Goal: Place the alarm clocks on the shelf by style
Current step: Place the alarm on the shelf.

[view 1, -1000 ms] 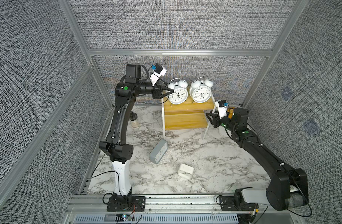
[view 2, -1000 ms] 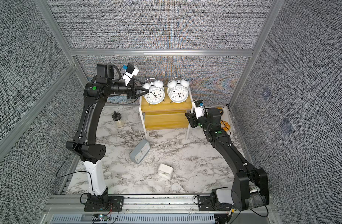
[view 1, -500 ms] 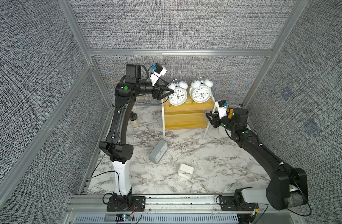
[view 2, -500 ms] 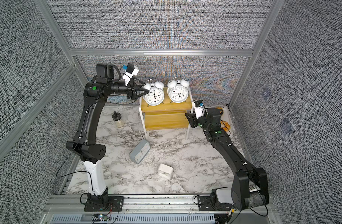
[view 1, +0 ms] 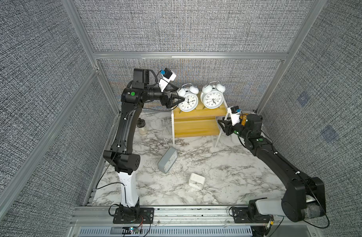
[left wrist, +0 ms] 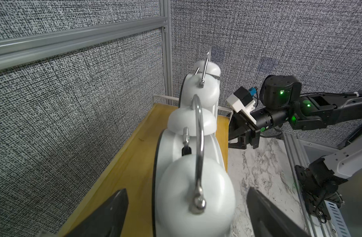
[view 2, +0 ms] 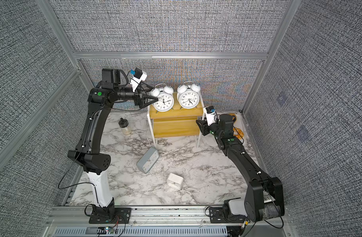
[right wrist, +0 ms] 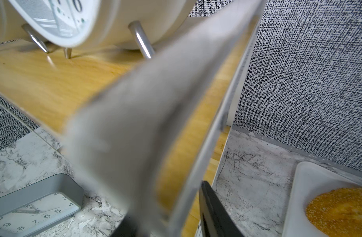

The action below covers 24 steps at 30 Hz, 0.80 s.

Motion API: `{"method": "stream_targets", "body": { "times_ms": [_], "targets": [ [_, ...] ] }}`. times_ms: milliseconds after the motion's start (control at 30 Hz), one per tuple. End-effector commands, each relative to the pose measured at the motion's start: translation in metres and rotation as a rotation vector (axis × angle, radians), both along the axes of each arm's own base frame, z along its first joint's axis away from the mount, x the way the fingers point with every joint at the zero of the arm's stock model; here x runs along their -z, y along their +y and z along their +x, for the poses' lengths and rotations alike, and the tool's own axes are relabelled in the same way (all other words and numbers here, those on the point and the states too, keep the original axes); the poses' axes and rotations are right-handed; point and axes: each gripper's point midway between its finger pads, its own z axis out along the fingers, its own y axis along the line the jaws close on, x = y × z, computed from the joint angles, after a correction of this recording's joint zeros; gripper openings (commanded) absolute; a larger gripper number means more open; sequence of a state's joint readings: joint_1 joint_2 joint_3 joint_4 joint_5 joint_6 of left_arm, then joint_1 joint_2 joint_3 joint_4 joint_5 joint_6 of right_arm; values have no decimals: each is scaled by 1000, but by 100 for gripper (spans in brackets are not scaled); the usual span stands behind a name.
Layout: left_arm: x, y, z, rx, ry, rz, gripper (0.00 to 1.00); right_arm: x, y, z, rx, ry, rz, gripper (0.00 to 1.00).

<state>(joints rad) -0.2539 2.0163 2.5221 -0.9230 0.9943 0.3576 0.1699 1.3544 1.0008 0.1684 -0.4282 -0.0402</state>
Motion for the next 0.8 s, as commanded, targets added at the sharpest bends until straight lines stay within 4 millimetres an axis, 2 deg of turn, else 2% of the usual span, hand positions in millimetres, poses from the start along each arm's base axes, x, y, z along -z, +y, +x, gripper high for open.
{"method": "stream_targets", "body": {
  "times_ms": [0,33,133,300,767],
  "targets": [
    [13,4,5,-29,-21,49,97,-1,1,1,-1,-7,5,41],
    [7,5,-2,-29,-36,48,97,-1,0,1,1,-7,4,41],
    [11,6,-4,-29,-37,62,97,0,1,2,0,-4,9,41],
    [23,10,3,-81,-51,115,97,1,1,2,-1,0,13,41],
    [37,10,23,-173,-90,206,96,-1,0,1,0,-4,9,41]
  ]
}}
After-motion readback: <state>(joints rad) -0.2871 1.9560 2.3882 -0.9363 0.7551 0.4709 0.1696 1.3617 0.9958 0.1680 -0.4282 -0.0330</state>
